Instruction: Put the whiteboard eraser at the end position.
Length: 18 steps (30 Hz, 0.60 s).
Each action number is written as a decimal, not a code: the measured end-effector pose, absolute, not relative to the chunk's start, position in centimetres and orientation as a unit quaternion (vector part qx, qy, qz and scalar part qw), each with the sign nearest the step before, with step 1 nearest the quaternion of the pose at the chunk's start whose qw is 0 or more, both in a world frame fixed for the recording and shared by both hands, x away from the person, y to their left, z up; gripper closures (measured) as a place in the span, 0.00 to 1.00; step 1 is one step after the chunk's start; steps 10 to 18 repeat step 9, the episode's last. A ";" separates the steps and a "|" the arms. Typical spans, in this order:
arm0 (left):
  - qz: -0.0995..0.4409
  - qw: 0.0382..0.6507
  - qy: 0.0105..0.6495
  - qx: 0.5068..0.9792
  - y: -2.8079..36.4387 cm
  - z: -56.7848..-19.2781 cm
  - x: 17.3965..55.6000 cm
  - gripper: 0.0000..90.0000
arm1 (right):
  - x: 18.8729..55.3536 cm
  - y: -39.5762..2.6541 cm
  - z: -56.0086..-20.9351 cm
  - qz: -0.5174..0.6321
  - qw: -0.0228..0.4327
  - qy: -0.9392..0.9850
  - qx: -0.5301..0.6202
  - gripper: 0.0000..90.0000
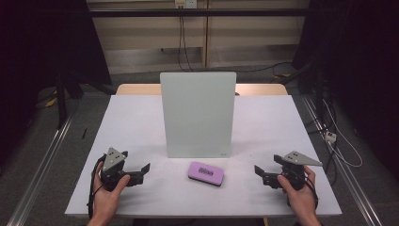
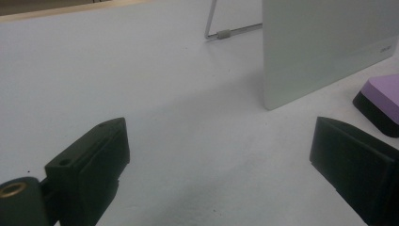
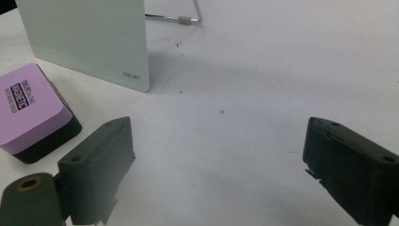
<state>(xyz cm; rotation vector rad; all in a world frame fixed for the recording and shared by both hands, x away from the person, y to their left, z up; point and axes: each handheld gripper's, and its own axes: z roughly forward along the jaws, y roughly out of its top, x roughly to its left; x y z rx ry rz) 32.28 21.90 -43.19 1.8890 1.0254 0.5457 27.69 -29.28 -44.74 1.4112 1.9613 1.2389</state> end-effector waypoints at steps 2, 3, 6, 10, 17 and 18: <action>0.220 0.446 0.415 0.762 21.9 -43.2 32.3 0.06 | 27.6 -29.3 -44.8 0.449 0.215 0.703 0.508 0.10; 0.218 0.446 0.416 0.762 21.9 -43.2 32.3 0.06 | 27.6 -29.3 -44.7 0.450 0.216 0.702 0.508 0.10; 0.217 0.446 0.422 0.759 22.0 -43.3 32.4 0.06 | 27.6 -29.4 -44.7 0.452 0.218 0.700 0.509 0.10; 0.218 0.446 0.424 0.757 22.1 -43.3 32.5 0.06 | 27.8 -29.5 -44.8 0.452 0.219 0.698 0.510 0.10; 0.218 0.446 0.424 0.757 22.1 -43.3 32.5 0.06 | 27.8 -29.5 -44.8 0.452 0.219 0.698 0.510 0.10; 0.218 0.446 0.424 0.757 22.1 -43.3 32.5 0.06 | 27.8 -29.5 -44.8 0.452 0.219 0.698 0.510 0.10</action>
